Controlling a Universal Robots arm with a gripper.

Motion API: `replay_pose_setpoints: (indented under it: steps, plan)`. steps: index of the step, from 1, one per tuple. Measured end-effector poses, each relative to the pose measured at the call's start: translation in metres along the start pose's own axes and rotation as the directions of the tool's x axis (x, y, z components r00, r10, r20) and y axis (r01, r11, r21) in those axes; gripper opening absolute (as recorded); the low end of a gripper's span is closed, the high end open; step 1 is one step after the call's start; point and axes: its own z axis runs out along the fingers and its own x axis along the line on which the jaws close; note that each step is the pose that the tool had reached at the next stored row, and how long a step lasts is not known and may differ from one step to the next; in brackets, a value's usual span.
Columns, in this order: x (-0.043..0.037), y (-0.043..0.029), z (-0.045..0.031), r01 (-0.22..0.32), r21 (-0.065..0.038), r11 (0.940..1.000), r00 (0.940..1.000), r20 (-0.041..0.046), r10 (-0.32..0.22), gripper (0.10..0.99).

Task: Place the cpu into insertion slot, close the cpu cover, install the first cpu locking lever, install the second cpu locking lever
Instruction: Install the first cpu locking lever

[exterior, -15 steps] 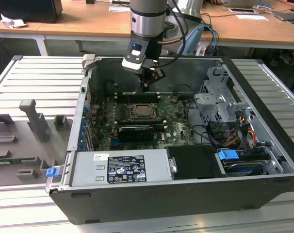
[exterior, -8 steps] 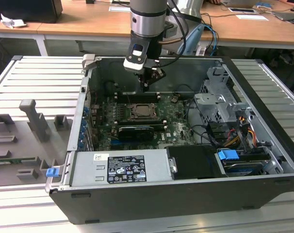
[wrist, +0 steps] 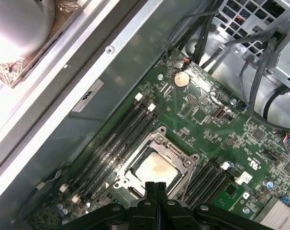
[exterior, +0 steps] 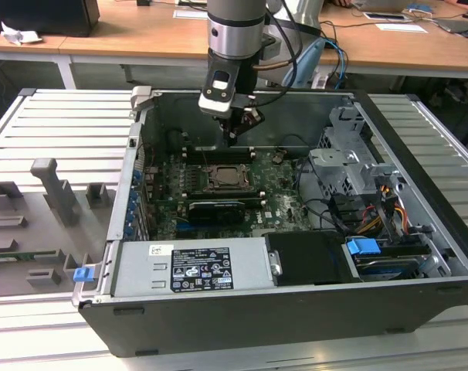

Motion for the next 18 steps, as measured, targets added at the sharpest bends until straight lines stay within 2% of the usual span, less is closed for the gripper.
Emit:
replay_pose_setpoints:
  steps: [3,5,9,12,13,14,16,18]
  plan:
    - [0.0000,0.0000,0.0000,0.013,0.000,0.9999,0.9999,-0.0008,-0.013,0.106]
    - [0.0000,0.0000,0.0000,0.061,0.001,0.9982,0.9981,-0.0035,-0.061,0.106]
    - [0.0000,0.0000,0.0000,0.161,0.004,0.9870,0.9869,-0.0095,-0.161,0.106]
    - [0.0000,0.0000,-0.0001,0.236,0.005,0.9717,0.9717,-0.0142,-0.236,0.106]
    - [0.0000,0.0000,-0.0001,0.264,0.005,0.9644,0.9643,-0.0160,-0.264,0.106]
    - [0.0000,0.0000,0.0000,0.317,0.005,0.9483,0.9481,-0.0195,-0.317,0.106]
    - [0.0000,0.0000,0.0000,0.354,0.006,0.9351,0.9349,-0.0220,-0.354,0.106]
    - [0.0000,0.0000,0.0000,0.396,0.006,0.9182,0.9180,-0.0248,-0.396,0.106]
